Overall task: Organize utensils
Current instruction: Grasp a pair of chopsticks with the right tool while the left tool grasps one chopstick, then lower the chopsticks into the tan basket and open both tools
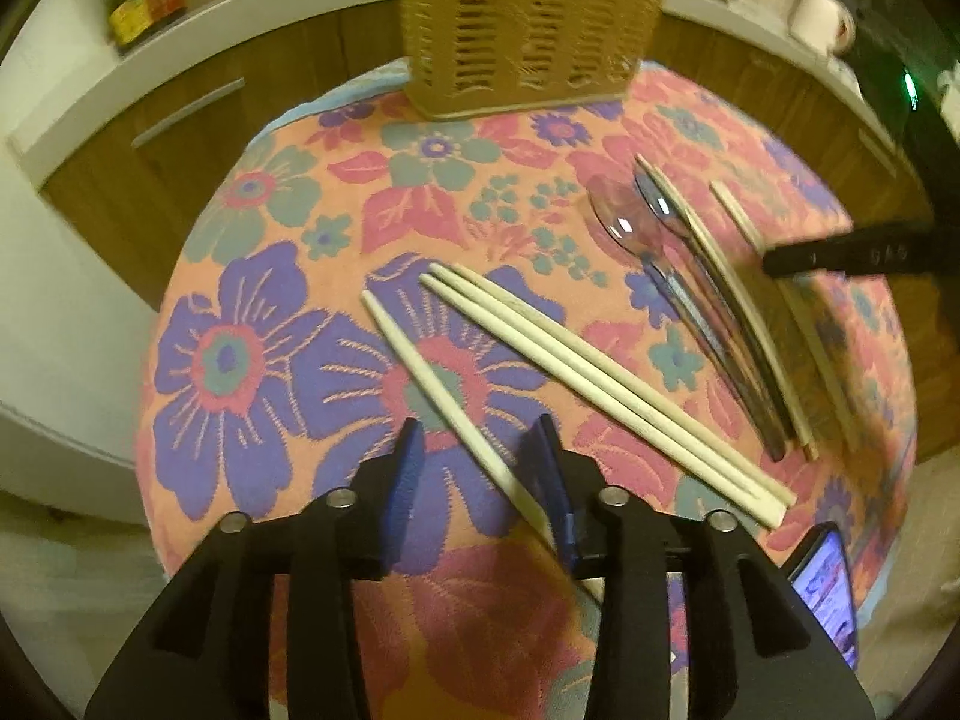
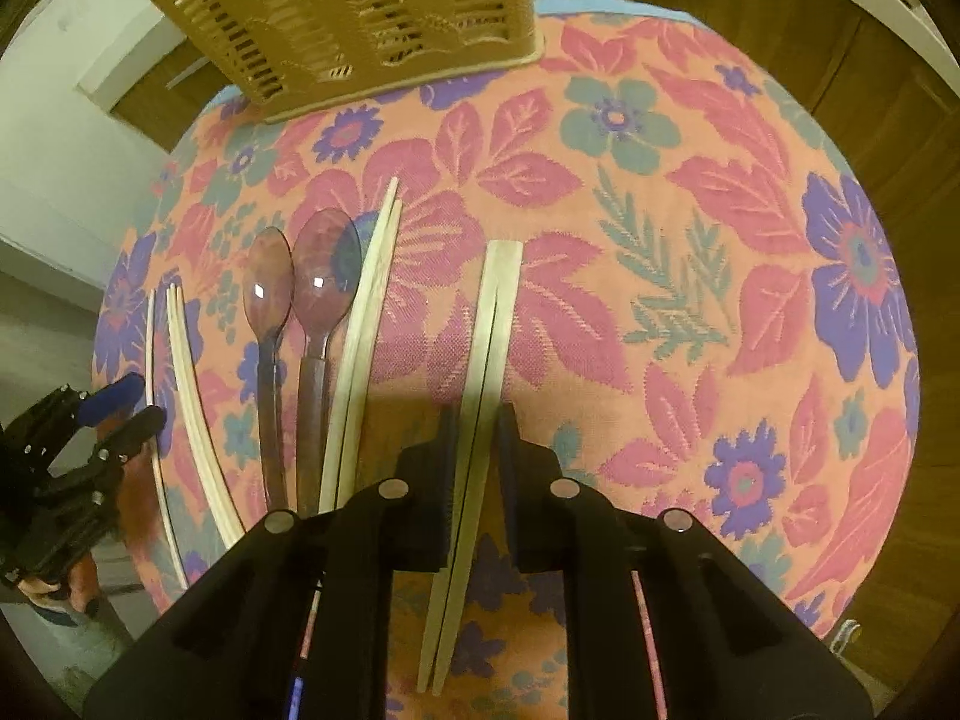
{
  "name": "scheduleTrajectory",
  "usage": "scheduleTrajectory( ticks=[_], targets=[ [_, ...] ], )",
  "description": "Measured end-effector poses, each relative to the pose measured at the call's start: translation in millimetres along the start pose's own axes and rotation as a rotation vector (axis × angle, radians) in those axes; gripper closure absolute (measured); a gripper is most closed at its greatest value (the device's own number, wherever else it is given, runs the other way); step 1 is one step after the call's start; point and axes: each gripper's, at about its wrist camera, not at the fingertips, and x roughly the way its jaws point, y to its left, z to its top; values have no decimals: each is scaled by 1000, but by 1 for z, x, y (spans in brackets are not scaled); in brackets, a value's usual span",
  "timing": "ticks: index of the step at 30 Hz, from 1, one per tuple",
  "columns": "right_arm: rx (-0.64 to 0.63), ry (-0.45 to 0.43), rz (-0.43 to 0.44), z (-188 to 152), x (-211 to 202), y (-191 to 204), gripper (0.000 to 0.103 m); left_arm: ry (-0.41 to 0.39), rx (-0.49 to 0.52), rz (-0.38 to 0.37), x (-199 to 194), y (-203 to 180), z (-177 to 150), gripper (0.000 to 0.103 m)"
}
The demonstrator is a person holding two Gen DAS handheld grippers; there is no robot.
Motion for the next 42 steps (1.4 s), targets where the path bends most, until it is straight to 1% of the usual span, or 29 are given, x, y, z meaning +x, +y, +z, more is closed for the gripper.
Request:
scheduleTrajectory(
  ticks=[2, 3, 4, 5, 6, 8, 9, 11, 13, 15, 17, 18, 20, 21, 23, 25, 27, 30, 33, 34, 36, 40, 42],
  targets=[
    [-29, 30, -10, 4, 0, 1, 89, 6, 35, 41, 2, -8, 0, 64],
    [-47, 49, -14, 8, 2, 3, 89, 9, 41, 45, 2, -10, 0, 66],
    [-52, 62, -13, 9, 2, 3, 89, 9, 40, 43, 2, -10, 0, 71],
    [-51, 72, -10, 11, 2, 2, 90, 4, 40, 52, 1, -10, -1, 82],
    [-63, 78, -15, 12, 2, 3, 90, -2, 39, 62, 1, -10, -1, 88],
    [-100, 64, -32, 14, 4, 10, 91, -13, 29, 73, 1, -8, -2, 96],
    [-116, 45, -37, 12, 3, 13, 92, -23, 12, 71, 1, -6, -2, 98],
    [-125, 16, -2, 7, 2, 20, 93, -57, -16, 51, -3, -1, -2, 99],
    [-139, -26, 24, 1, -5, 23, 93, -107, -43, 26, -9, 3, 1, 99],
    [-156, -61, 42, 0, -14, 26, 93, -180, -65, -4, -24, 8, 8, 99],
    [-171, -118, 68, 4, -29, 32, 93, -262, -87, -40, -42, 12, 18, 99],
    [-179, -143, 78, 3, -38, 33, 93, -294, -92, -47, -49, 13, 22, 99],
    [-198, -201, 92, 9, -54, 38, 93, -385, -104, -67, -70, 16, 34, 99],
    [-209, -248, 100, 13, -67, 42, 93, -425, -110, -81, -79, 17, 42, 99],
    [-221, -331, 117, 21, -90, 48, 93, -525, -114, -108, -99, 21, 60, 99],
    [-228, -397, 125, 34, -108, 51, 93, -603, -103, -107, -114, 19, 82, 99],
    [-233, -484, 124, 46, -131, 53, 93, -665, -97, -122, -122, 19, 103, 99],
    [-249, -578, 145, 69, -151, 61, 93, -778, -100, -185, -130, 25, 140, 99],
    [-240, -663, 153, 100, -158, 66, 93, -837, -119, -246, -124, 33, 171, 99],
    [-235, -690, 153, 109, -160, 67, 93, -849, -125, -254, -122, 33, 179, 99],
    [-228, -755, 162, 127, -165, 70, 93, -875, -145, -239, -116, 37, 194, 99],
    [-187, -855, 144, 156, -170, 73, 93, -910, -186, -265, -104, 49, 222, 99],
    [-159, -916, 96, 168, -169, 74, 93, -930, -204, -271, -100, 54, 228, 99]
  ],
)
